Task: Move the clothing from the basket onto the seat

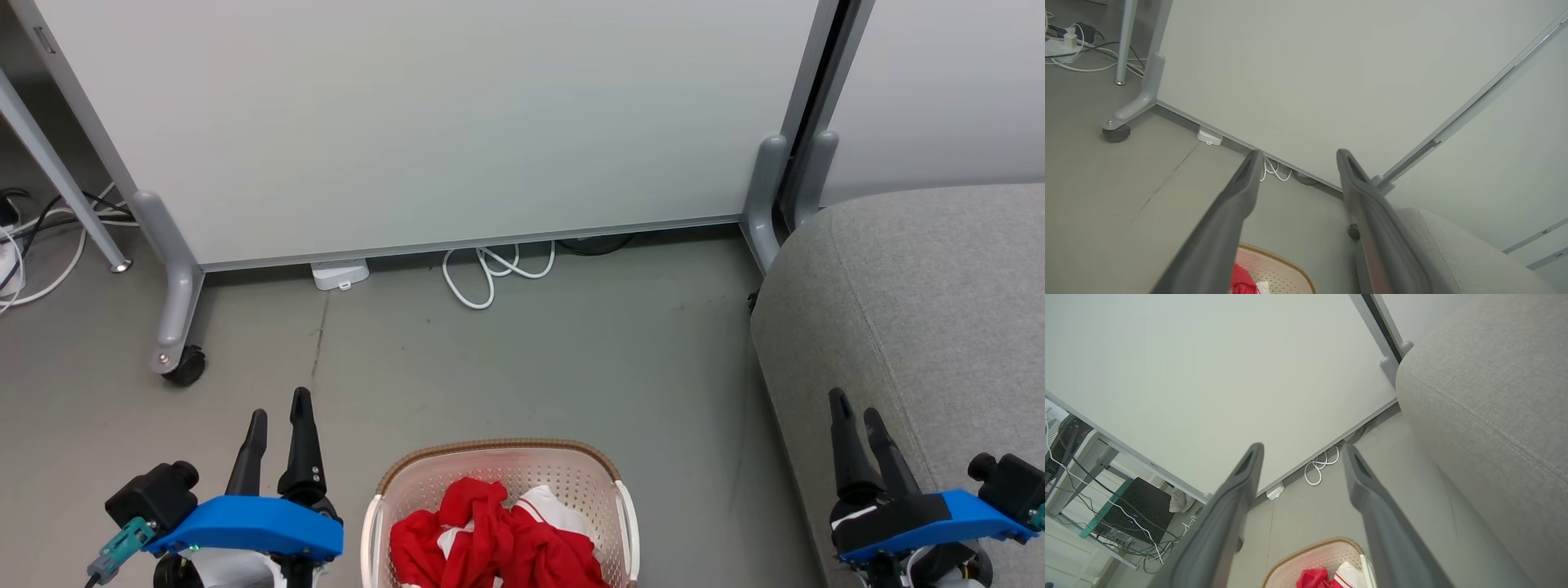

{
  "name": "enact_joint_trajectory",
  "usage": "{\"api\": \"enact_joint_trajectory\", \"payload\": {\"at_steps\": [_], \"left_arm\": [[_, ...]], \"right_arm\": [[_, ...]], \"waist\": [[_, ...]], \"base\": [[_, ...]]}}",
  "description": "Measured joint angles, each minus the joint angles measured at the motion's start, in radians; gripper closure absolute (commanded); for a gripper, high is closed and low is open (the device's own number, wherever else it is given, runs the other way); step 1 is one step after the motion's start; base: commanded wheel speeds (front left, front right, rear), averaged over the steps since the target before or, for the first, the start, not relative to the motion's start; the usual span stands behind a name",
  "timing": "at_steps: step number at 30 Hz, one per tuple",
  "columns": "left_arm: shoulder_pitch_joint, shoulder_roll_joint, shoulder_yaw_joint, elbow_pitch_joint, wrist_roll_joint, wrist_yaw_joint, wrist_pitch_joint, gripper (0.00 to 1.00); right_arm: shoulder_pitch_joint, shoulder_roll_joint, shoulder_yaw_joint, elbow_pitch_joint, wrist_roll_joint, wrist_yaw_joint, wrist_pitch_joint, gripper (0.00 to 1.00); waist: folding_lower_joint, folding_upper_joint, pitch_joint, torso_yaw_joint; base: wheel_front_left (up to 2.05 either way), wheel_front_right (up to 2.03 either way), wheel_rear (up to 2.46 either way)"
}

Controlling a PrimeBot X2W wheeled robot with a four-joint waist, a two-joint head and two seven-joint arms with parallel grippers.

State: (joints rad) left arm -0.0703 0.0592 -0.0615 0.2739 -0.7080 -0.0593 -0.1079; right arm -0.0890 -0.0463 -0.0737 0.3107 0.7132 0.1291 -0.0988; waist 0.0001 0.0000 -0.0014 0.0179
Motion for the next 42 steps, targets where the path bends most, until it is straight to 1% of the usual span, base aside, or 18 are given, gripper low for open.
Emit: {"api": "enact_joint_trajectory", "payload": {"at_steps": [6,19,22,26,42], "left_arm": [[-0.005,0.002,-0.006,0.000,0.071,0.000,-0.018,0.00],[-0.005,0.001,-0.011,0.014,0.187,-0.012,-0.050,0.00],[-0.005,0.000,-0.012,0.022,0.209,-0.015,-0.058,0.00],[-0.006,-0.002,-0.018,0.043,0.230,-0.029,-0.067,0.00],[-0.014,-0.003,-0.022,0.060,0.336,-0.040,-0.102,0.00]], "right_arm": [[0.000,0.000,0.002,0.000,-0.069,0.000,-0.010,0.00],[-0.001,0.000,0.009,0.002,-0.204,0.000,-0.035,0.00],[-0.001,0.000,0.009,0.002,-0.239,0.000,-0.039,0.00],[-0.001,0.000,0.008,0.002,-0.276,0.000,-0.047,0.00],[-0.001,-0.001,0.011,0.001,-0.421,0.000,-0.073,0.00]], "waist": [[0.0000,0.0000,0.001,0.002],[0.0000,0.0000,0.005,-0.004],[0.0000,0.0000,0.006,-0.004],[0.0000,0.0000,0.005,-0.004],[0.0000,0.0000,0.003,-0.006]], "base": [[0.00,0.00,0.00],[0.00,0.00,0.00],[0.00,0.00,0.00],[0.00,0.00,0.00],[0.00,0.00,0.00]]}}
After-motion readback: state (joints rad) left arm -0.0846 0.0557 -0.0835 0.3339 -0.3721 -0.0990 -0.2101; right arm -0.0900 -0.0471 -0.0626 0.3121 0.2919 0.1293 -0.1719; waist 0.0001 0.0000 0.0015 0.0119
